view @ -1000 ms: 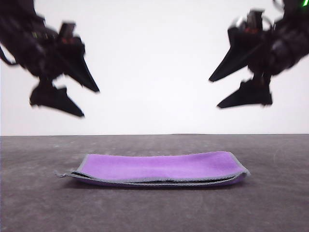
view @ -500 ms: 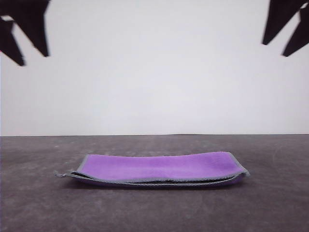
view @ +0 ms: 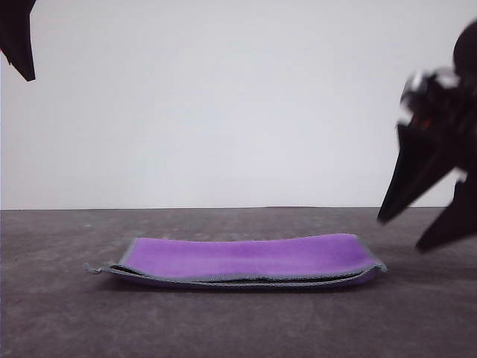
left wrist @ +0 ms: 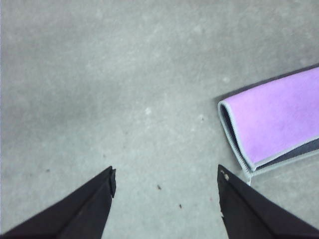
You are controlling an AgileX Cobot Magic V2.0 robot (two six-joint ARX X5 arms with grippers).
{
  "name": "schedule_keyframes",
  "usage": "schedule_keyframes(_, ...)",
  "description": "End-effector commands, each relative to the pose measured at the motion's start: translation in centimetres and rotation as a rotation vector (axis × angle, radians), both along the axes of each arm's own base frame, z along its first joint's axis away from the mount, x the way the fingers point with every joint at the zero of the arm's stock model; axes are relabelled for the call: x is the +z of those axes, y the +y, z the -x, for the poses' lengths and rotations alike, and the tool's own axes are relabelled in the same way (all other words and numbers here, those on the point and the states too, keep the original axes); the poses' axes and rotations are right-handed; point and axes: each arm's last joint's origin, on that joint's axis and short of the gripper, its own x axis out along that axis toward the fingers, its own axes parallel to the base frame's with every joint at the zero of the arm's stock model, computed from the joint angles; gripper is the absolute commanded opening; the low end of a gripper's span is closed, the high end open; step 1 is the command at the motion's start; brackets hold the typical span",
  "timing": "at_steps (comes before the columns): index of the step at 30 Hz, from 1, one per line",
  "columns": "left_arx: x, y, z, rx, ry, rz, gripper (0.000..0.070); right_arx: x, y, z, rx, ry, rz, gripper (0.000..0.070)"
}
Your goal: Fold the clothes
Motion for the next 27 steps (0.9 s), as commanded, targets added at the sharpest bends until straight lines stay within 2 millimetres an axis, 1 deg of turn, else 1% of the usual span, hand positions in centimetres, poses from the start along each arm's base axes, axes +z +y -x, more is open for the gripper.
schedule_keyframes(1,0.1,-0.1,-0.3,0.007,-0.004,0.004,0.0390,-1.0,0.4,-0.9,-0.023,0.050,-0.027,0.0377)
schedule_keyframes(5,0.1,-0.1,-0.3,0.014,-0.002,0.008,0.0390,-3.3,1.1,-1.9,0.007,0.106,-0.098,0.0379)
schedule_keyframes(9,0.1,-0.1,-0.3,0.016,-0.001,0.010,0.0390,-4.4,1.9,-2.5,0.020,0.114,-0.137,0.0374)
schedule_keyframes(10,0.1,-0.1,-0.3,0.016,-0.001,0.010,0.0390,-4.5,2.0,-2.5,0.023,0.110,-0.141,0.0357)
schedule_keyframes(11,0.1,-0.1,-0.3,0.017,-0.002,0.010,0.0390,-4.5,2.3,-2.6,0.026,0.103,-0.144,0.0302)
schedule_keyframes(14,0.1,-0.1,-0.3,0.017,-0.001,0.011,0.0390,-4.4,2.7,-2.8,0.038,0.071,-0.147,0.0045)
schedule_keyframes(15,0.1,-0.1,-0.3,0.018,-0.001,0.011,0.0390,-4.3,2.8,-2.8,0.040,0.061,-0.148,0.0013)
schedule_keyframes(16,0.1,-0.1,-0.3,0.020,-0.001,0.012,0.0390,-4.2,2.9,-2.9,0.040,0.053,-0.150,0.0000)
schedule_keyframes(19,0.1,-0.1,-0.3,0.022,0.000,0.014,0.0390,-4.0,3.2,-3.1,0.048,0.034,-0.164,0.0000)
schedule_keyframes(21,0.1,-0.1,-0.3,0.024,0.000,0.015,0.0390,-3.6,3.8,-3.3,0.076,0.019,-0.209,0.0000)
schedule_keyframes(24,0.1,-0.1,-0.3,0.027,0.001,0.017,0.0390,-2.8,5.2,-3.6,0.128,-0.003,-0.274,0.0000)
schedule_keyframes(27,0.1,-0.1,-0.3,0.028,0.001,0.018,0.0390,-1.8,7.3,-3.7,0.174,-0.043,-0.308,0.0000)
